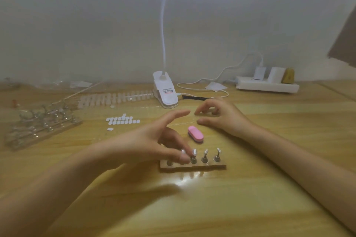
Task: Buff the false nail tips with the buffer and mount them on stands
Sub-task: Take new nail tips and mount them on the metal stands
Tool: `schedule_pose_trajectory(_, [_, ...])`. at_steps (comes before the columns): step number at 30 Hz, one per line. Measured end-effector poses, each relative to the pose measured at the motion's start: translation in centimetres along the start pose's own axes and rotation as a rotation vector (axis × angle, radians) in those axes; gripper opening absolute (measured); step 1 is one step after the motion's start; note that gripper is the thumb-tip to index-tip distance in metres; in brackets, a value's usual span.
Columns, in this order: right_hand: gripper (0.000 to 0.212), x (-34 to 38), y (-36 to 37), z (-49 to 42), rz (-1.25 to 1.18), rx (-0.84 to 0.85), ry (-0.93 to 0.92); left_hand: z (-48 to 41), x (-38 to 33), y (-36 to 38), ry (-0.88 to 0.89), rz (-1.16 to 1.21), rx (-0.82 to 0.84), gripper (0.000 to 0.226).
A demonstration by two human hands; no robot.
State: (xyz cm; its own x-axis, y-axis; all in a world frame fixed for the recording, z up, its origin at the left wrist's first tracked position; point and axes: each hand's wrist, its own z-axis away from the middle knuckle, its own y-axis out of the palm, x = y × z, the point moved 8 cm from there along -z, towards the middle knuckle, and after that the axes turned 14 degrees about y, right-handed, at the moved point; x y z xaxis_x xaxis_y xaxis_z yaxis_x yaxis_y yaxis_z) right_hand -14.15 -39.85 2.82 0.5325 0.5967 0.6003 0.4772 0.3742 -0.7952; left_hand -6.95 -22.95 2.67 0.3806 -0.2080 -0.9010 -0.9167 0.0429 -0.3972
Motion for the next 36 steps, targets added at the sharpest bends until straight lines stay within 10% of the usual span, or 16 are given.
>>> schedule_pose_trajectory(6, [0.028, 1.2, -1.1, 1.8, -0.232, -0.052, -0.162, 0.0, -1.3, -4.2, 0.14, -0.278, -0.413, 0.02])
schedule_pose_trajectory(13, [0.031, 4.6, -1.3, 4.2, -0.362, -0.132, -0.375, -1.5, -1.0, -5.1, 0.081, -0.669, -0.502, 0.003])
schedule_pose_trajectory(22, [0.011, 4.3, -0.2, 3.8, -0.59, 0.011, -0.309, -1.3, -2.5, -4.5, 0.203, -0.613, -0.541, 0.011])
schedule_pose_trajectory(36, [0.016, 2.7, 1.4, 2.7, -0.773, 0.269, -0.034, -0.9, -6.6, -1.2, 0.509, -1.415, -0.53, 0.013])
